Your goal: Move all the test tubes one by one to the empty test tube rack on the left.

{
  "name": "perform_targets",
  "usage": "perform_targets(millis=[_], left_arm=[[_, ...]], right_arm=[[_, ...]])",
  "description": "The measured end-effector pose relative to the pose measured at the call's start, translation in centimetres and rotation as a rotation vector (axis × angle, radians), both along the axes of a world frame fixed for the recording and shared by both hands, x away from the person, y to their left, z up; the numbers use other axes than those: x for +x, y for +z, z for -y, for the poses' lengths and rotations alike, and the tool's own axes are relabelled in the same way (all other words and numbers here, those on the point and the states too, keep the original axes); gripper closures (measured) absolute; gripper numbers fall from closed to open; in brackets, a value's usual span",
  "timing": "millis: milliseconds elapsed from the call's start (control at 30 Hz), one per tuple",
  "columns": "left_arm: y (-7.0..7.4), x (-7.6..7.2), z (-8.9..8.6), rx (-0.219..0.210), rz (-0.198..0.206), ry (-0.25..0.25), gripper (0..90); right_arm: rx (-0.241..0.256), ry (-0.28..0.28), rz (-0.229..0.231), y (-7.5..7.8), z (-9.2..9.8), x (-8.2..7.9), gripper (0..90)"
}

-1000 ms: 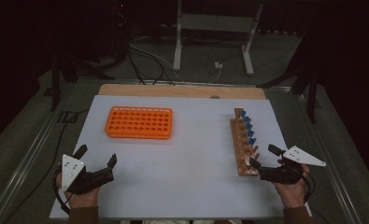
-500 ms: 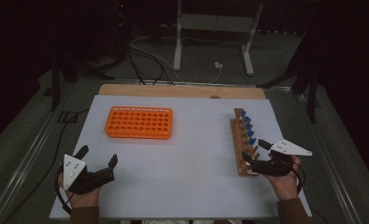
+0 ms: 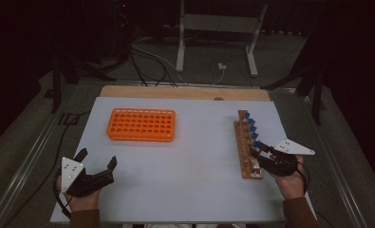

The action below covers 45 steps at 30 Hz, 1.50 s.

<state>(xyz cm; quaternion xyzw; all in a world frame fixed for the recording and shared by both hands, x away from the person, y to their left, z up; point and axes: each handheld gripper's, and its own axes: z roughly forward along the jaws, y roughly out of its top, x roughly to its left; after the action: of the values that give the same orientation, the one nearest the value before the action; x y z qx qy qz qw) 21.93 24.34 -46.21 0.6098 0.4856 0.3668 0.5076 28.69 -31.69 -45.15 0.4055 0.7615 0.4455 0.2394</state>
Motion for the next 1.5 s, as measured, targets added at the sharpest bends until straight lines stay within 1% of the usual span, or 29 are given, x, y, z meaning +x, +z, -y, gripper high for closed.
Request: perform_targets(millis=[100, 200, 233, 367, 467, 500, 600, 633, 667, 767, 900, 933, 967, 1000, 1033, 1067, 1100, 1167, 1200, 1367, 1400, 1433, 1467, 1500], left_arm=[[-0.1, 0.1, 0.0, -0.003, -0.005, 0.001, 1.2], [-0.1, 0.1, 0.0, -0.002, -0.005, 0.0, 1.2], [-0.1, 0.1, 0.0, -0.002, -0.005, -0.001, 1.2], [-0.1, 0.1, 0.0, -0.002, -0.008, -0.004, 1.2], [-0.1, 0.1, 0.0, 0.002, -0.009, -0.007, 1.2], [-0.1, 0.1, 0.1, 0.003, -0.01, -0.008, 1.2], [-0.1, 0.1, 0.1, 0.012, -0.017, -0.013, 1.2], [-0.1, 0.2, 0.1, 0.019, -0.017, -0.012, 1.2], [-0.1, 0.2, 0.1, 0.024, -0.016, -0.011, 1.2], [0.0, 0.2, 0.1, 0.021, -0.016, -0.01, 1.2], [-0.1, 0.2, 0.1, 0.026, -0.024, -0.012, 1.2], [-0.1, 0.2, 0.1, 0.029, -0.025, -0.014, 1.2], [-0.1, 0.2, 0.1, 0.029, -0.027, -0.016, 1.2], [-0.1, 0.3, 0.1, 0.029, -0.03, -0.017, 1.2], [-0.2, 0.3, 0.1, 0.028, -0.033, -0.02, 1.2], [-0.2, 0.3, 0.1, 0.028, -0.035, -0.02, 1.2], [-0.2, 0.3, 0.2, 0.029, -0.036, -0.021, 1.2], [-0.2, 0.4, 0.2, 0.028, -0.038, -0.023, 1.2], [-0.3, 0.4, 0.2, 0.033, -0.045, -0.025, 1.2], [-0.3, 0.5, 0.3, 0.035, -0.051, -0.034, 1.2], [-0.3, 0.5, 0.4, 0.035, -0.052, -0.036, 1.2], [-0.3, 0.5, 0.4, 0.032, -0.053, -0.04, 1.2], [-0.3, 0.5, 0.4, 0.032, -0.054, -0.048, 1.2], [-0.3, 0.5, 0.5, 0.032, -0.057, -0.048, 1.2]], right_arm=[[-0.015, -0.012, -0.005, -0.2, -0.1, 0.4, 64.3], [-0.014, -0.024, -0.016, -0.3, -0.1, 0.9, 69.4], [-0.02, -0.025, -0.017, -0.4, -0.1, 1.0, 71.6], [-0.028, -0.021, -0.019, -0.6, -0.2, 1.4, 74.2], [-0.029, -0.029, -0.02, -0.6, -0.3, 1.6, 73.6], [-0.025, -0.031, -0.028, -0.7, -0.3, 1.8, 73.8], [-0.023, -0.035, -0.027, -0.8, -0.3, 1.8, 75.6], [-0.012, -0.028, -0.031, -0.8, -0.3, 1.9, 76.6], [-0.017, -0.028, -0.028, -0.8, -0.4, 1.9, 76.7], [-0.019, -0.023, -0.025, -0.6, -0.4, 1.8, 76.9], [-0.007, -0.017, -0.01, 0.4, -0.3, 1.6, 77.0], [-0.007, -0.017, -0.01, 0.4, -0.3, 1.6, 77.0], [-0.001, -0.007, -0.005, 0.9, -0.3, 1.5, 77.0], [-0.001, -0.007, -0.005, 0.9, -0.3, 1.5, 77.0], [-0.008, 0.004, 0.003, 1.4, -0.3, 1.4, 77.0], [-0.008, 0.004, 0.003, 1.4, -0.3, 1.4, 77.0], [-0.013, 0.011, 0.008, 2.0, -0.4, 1.3, 77.0], [-0.016, 0.016, 0.012, 2.3, -0.4, 1.3, 77.0], [-0.01, 0.021, 0.013, 2.8, -0.4, 1.3, 77.1], [-0.004, 0.027, 0.02, 4.2, -0.2, 1.2, 77.2], [-0.004, 0.027, 0.02, 4.2, -0.2, 1.2, 77.2], [-0.003, 0.031, 0.027, 4.9, -0.1, 1.2, 77.1], [-0.003, 0.031, 0.027, 4.9, -0.1, 1.2, 77.1], [-0.005, 0.03, 0.03, 5.2, -0.1, 1.1, 77.2]])
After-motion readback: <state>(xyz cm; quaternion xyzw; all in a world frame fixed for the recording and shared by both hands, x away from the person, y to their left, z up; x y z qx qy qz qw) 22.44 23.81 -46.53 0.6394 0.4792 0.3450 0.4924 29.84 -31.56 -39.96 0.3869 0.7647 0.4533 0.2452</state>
